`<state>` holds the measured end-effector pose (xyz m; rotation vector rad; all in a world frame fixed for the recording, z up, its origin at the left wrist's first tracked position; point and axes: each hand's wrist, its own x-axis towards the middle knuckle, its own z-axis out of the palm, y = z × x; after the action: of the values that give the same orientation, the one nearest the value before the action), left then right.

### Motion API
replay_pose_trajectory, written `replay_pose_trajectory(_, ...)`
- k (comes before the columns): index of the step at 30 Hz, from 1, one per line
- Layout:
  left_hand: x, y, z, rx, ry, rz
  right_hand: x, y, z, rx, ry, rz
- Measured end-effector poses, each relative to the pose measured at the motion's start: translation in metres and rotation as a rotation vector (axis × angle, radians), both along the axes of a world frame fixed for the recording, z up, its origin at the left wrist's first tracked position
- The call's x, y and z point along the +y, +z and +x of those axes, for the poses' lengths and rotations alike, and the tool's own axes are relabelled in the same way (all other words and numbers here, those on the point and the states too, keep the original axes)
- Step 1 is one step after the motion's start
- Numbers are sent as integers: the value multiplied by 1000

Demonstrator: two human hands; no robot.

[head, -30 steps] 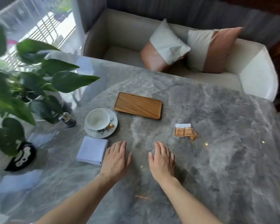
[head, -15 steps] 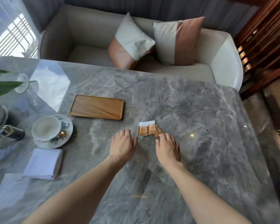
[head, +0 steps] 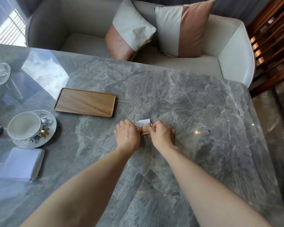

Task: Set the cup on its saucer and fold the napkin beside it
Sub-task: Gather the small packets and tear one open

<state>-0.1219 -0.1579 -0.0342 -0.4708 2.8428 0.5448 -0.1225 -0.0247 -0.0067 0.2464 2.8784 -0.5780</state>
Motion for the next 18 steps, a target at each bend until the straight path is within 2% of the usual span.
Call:
replay_pose_trajectory(2,-4,1,4,16,5,60,-7,-1,-3,-23,-22,9)
replay_pose_trajectory(6,-19,1,11,60,129,352,-18,-5,-8,-64,-101,-3)
replay_pose_trajectory(13,-35,2,21,27,348,891,-25,-13,2,-21,-192,-395)
replay_pose_trajectory(18,-37,7,31,12,429,1159,-41,-7,24,-32,-225,-627)
